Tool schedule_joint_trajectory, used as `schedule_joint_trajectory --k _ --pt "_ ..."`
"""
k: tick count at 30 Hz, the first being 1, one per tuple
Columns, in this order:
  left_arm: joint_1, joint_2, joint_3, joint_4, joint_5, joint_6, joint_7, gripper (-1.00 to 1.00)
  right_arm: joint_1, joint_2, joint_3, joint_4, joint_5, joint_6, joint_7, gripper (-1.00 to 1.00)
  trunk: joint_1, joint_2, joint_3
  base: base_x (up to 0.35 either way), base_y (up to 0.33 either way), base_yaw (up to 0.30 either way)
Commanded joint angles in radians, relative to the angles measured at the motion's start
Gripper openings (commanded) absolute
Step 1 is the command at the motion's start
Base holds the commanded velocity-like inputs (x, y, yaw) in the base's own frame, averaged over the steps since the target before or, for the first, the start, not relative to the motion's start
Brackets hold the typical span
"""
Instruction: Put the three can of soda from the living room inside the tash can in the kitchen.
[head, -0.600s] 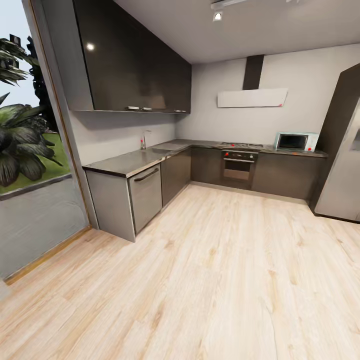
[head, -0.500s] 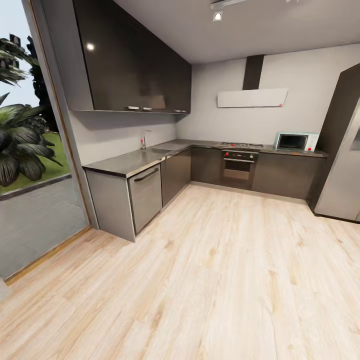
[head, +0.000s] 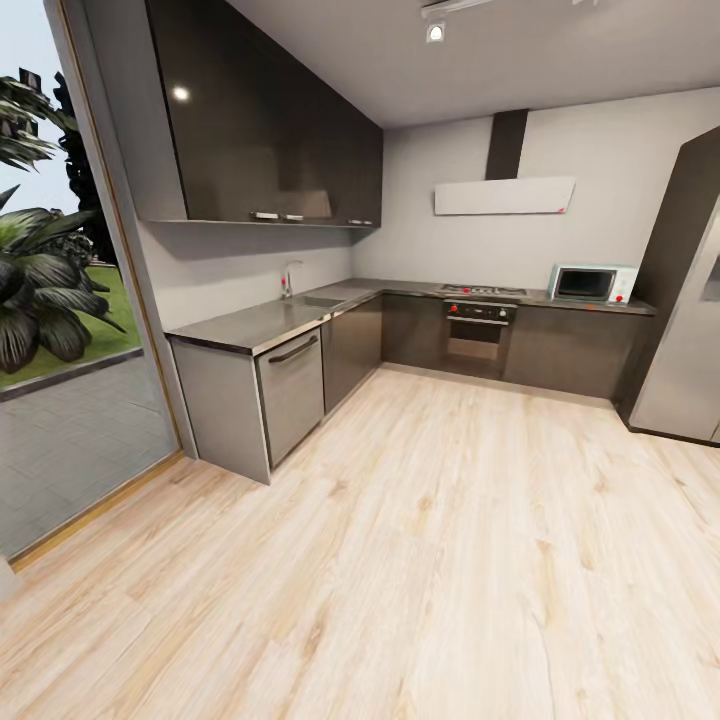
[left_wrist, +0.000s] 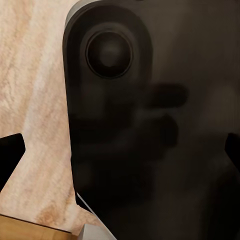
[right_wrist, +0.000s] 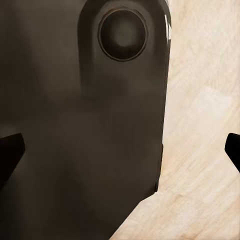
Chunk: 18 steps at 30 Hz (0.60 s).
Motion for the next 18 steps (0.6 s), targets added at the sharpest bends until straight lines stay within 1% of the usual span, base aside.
schedule_joint_trajectory --k 1,7,8,12,18 --pt "0.0 0.0 0.0 0.0 0.0 0.0 0.0 1.0 0.0 0.0 0.0 0.0 0.0 0.0 0.0 1.0 0.0 0.0 0.0 0.0 0.0 0.0" --pt "0.0 0.0 0.0 0.0 0.0 0.0 0.0 1.0 0.0 0.0 0.0 0.0 -0.001 0.0 0.0 1.0 0.0 0.0 0.0 0.0 0.0 -0.003" --pt "-0.003 -0.006 -0.002 -0.005 -0.002 -0.005 0.001 1.0 0.0 0.002 -0.003 0.0 -0.006 -0.002 0.0 1.0 0.0 0.0 0.0 0.0 0.0 -0.099" --pt "-0.007 -0.028 -0.005 -0.011 -0.005 -0.012 0.002 1.0 0.0 0.005 -0.007 0.0 -0.013 -0.004 0.001 1.0 0.0 0.0 0.001 0.0 0.0 -0.196" --pt "-0.008 -0.062 -0.007 -0.014 -0.006 -0.015 0.002 1.0 0.0 0.002 -0.009 -0.001 -0.015 -0.004 0.003 1.0 0.0 0.0 0.002 0.0 0.0 -0.263"
